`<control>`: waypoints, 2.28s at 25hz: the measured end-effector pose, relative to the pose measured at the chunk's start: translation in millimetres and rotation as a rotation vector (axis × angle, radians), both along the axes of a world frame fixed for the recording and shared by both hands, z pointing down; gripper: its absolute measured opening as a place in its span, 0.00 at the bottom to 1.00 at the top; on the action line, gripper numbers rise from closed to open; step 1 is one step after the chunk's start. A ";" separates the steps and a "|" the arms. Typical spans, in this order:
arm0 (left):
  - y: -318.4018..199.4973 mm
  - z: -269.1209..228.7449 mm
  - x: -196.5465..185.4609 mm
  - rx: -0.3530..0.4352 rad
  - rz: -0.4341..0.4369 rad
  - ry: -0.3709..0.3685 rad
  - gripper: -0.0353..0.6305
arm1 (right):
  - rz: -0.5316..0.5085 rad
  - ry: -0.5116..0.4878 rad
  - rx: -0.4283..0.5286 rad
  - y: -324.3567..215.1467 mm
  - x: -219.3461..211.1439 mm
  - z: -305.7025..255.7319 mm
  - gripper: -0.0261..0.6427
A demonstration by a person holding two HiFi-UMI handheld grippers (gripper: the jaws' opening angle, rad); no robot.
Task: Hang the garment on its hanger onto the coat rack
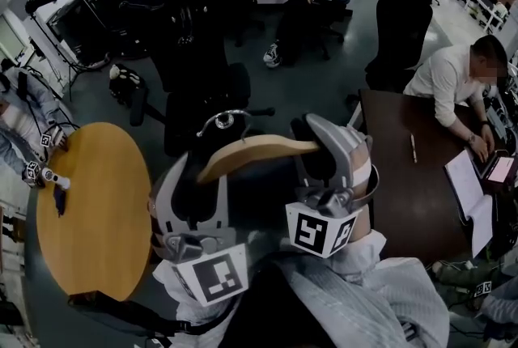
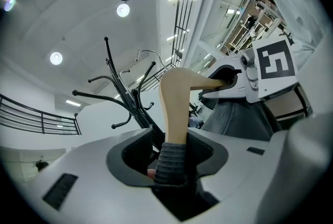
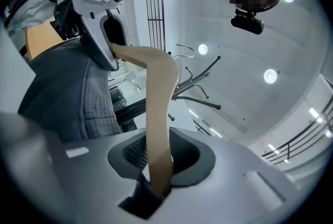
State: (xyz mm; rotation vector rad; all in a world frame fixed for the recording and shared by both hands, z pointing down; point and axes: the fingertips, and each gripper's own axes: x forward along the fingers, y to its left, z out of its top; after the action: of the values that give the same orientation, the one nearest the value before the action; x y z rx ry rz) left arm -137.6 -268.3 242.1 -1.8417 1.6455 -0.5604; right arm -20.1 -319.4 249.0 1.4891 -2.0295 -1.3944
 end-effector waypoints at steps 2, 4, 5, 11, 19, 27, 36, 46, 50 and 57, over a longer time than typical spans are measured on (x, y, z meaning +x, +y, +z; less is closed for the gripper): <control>-11.4 -4.3 -4.6 0.008 -0.008 -0.002 0.32 | -0.007 -0.002 0.004 -12.2 -5.1 -3.9 0.16; -23.8 -10.0 -8.0 0.021 -0.007 -0.008 0.32 | -0.009 -0.007 0.014 -24.4 -8.7 -9.2 0.16; -29.7 -12.7 -9.9 0.027 -0.007 -0.012 0.32 | -0.008 -0.011 0.020 -30.0 -10.5 -11.7 0.16; -67.5 -27.4 -29.1 0.064 -0.010 -0.014 0.32 | -0.006 -0.012 0.054 -66.7 -29.4 -28.0 0.16; -125.2 -32.1 -54.7 0.056 -0.005 -0.012 0.32 | -0.016 -0.017 0.048 -124.4 -54.7 -32.9 0.16; -144.0 -0.5 -72.7 -0.015 -0.013 0.011 0.32 | -0.035 0.000 -0.024 -144.7 -73.8 -1.6 0.16; -179.7 23.7 -93.9 -0.081 -0.022 0.010 0.32 | -0.053 0.008 -0.102 -180.8 -96.6 26.7 0.16; -171.1 18.8 -89.4 -0.001 -0.027 -0.033 0.32 | -0.035 0.002 -0.119 -175.5 -91.8 27.9 0.15; -168.1 24.4 -79.3 0.012 -0.015 -0.043 0.32 | -0.079 -0.018 -0.135 -168.8 -84.3 36.5 0.15; -147.5 17.5 -79.9 0.033 -0.008 -0.052 0.32 | -0.197 -0.017 -0.195 -136.7 -89.4 34.1 0.27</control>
State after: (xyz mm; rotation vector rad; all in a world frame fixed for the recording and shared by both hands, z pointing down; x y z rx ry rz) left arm -217.5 -415.8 259.6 -1.7833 1.6193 -0.5757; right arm -109.6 -456.1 283.1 1.2539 -2.3011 -1.2120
